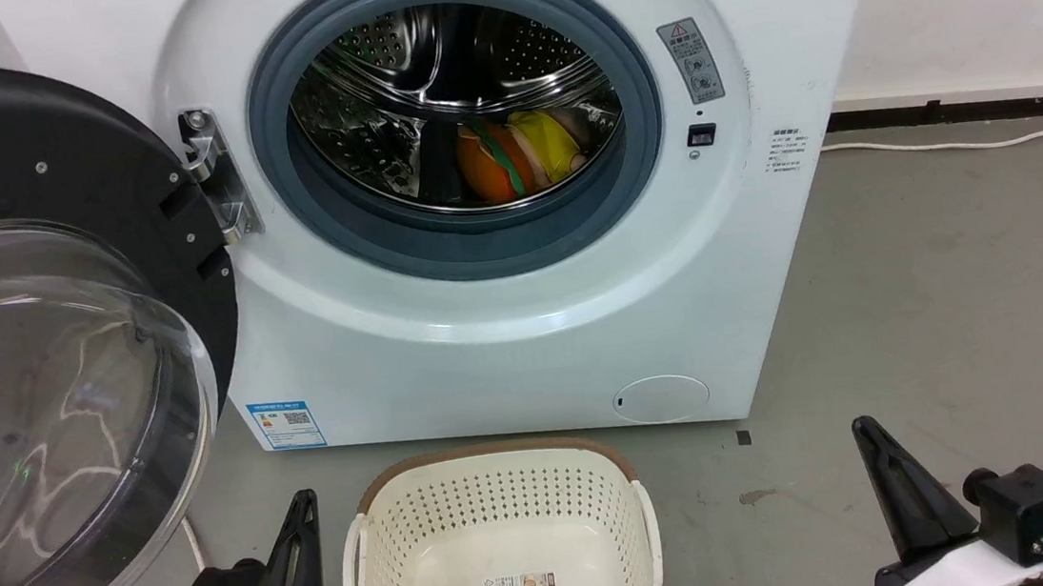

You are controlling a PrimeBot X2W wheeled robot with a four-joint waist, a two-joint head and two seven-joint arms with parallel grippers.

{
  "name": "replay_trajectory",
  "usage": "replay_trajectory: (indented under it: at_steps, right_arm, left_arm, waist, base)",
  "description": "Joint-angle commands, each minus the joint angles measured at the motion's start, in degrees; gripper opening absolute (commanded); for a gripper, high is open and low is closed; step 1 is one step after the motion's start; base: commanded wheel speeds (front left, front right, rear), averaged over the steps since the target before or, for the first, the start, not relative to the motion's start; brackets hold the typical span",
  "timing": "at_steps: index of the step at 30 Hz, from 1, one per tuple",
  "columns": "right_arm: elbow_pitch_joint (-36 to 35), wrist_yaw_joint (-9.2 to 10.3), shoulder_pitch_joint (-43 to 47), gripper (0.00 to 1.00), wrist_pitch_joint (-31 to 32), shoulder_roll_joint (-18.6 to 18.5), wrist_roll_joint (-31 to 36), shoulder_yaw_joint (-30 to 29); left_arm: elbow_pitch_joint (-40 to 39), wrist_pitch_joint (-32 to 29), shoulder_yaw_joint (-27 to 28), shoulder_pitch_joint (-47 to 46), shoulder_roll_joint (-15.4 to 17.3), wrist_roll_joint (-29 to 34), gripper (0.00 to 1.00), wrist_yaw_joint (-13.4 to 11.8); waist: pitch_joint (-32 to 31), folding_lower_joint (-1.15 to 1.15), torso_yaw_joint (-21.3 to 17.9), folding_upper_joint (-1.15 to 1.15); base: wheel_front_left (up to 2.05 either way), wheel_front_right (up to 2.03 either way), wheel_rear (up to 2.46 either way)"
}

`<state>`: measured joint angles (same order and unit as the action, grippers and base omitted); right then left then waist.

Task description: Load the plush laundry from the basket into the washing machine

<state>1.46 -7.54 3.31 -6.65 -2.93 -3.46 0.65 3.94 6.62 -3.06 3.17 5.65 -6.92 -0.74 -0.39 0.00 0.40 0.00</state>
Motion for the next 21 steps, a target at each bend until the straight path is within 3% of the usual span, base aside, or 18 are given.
replay_trajectory:
  at_steps: [1, 21]
  right_arm:
    - [-0.3, 0.03, -0.9, 0.00, 0.4, 0.0, 0.6, -0.1]
    - [-0.8, 0.04, -1.8, 0.00, 2.7, 0.0, 1.7, -0.3]
  left_arm:
    - [-0.5, -0.4, 0.2, -1.1, -0.4, 0.6, 0.00, 0.4]
    - [-1.8, -2.7, 1.3, -1.9, -1.3, 3.0, 0.00, 0.5]
  waist:
    - [0.0, 0.00, 0.0, 0.00]
    - [0.2, 0.00, -0.2, 0.00]
  base:
    - [0.00, 0.00, 0.00]
    - [0.00, 0.00, 0.00]
